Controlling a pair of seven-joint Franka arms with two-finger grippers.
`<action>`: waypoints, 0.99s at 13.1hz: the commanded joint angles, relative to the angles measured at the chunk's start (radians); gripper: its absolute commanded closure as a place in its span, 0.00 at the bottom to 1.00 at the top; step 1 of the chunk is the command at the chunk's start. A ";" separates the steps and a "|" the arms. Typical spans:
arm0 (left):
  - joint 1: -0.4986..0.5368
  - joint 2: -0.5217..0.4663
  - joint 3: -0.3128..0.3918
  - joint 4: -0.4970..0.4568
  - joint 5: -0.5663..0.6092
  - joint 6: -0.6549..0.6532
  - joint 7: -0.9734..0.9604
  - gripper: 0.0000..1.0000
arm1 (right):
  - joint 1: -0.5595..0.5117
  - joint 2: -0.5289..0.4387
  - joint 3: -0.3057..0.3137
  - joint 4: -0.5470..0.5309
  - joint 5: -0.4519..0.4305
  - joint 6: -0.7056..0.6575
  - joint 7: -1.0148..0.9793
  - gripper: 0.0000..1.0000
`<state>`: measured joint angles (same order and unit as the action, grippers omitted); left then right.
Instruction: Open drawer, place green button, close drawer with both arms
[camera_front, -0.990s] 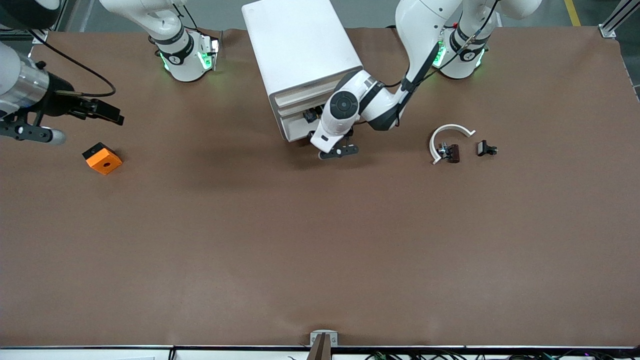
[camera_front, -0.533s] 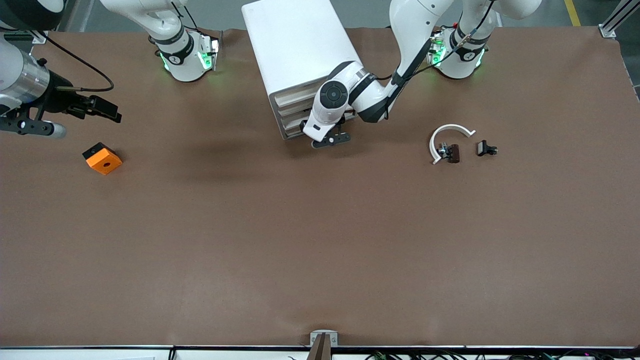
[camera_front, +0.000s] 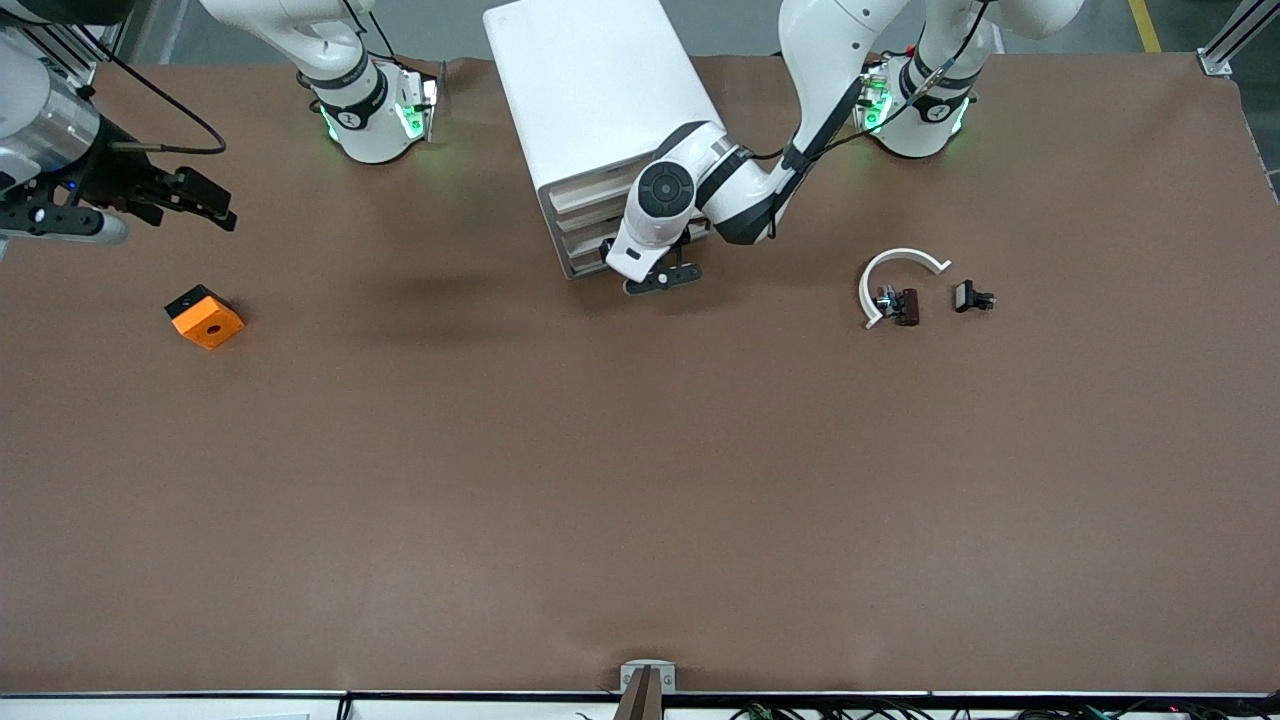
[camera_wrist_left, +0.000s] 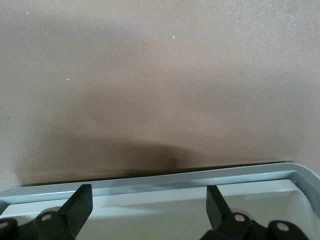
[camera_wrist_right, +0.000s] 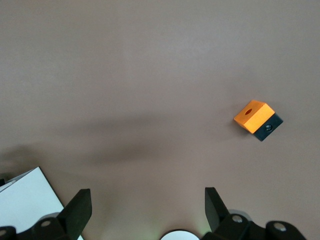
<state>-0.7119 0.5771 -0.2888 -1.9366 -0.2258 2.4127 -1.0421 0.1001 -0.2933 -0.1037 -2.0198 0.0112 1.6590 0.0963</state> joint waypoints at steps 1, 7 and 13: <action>-0.008 0.029 -0.020 0.028 0.003 0.008 -0.013 0.00 | -0.022 -0.018 0.001 0.039 -0.014 -0.007 -0.044 0.00; 0.051 0.093 -0.020 0.097 0.013 0.008 -0.009 0.00 | -0.028 0.020 0.001 0.180 -0.020 -0.034 -0.044 0.00; 0.228 0.052 -0.020 0.247 0.017 -0.258 0.042 0.00 | -0.037 0.078 0.001 0.291 -0.022 -0.117 -0.043 0.00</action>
<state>-0.5575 0.6502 -0.2928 -1.7683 -0.2257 2.2986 -1.0254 0.0767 -0.2471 -0.1123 -1.7680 0.0022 1.5630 0.0652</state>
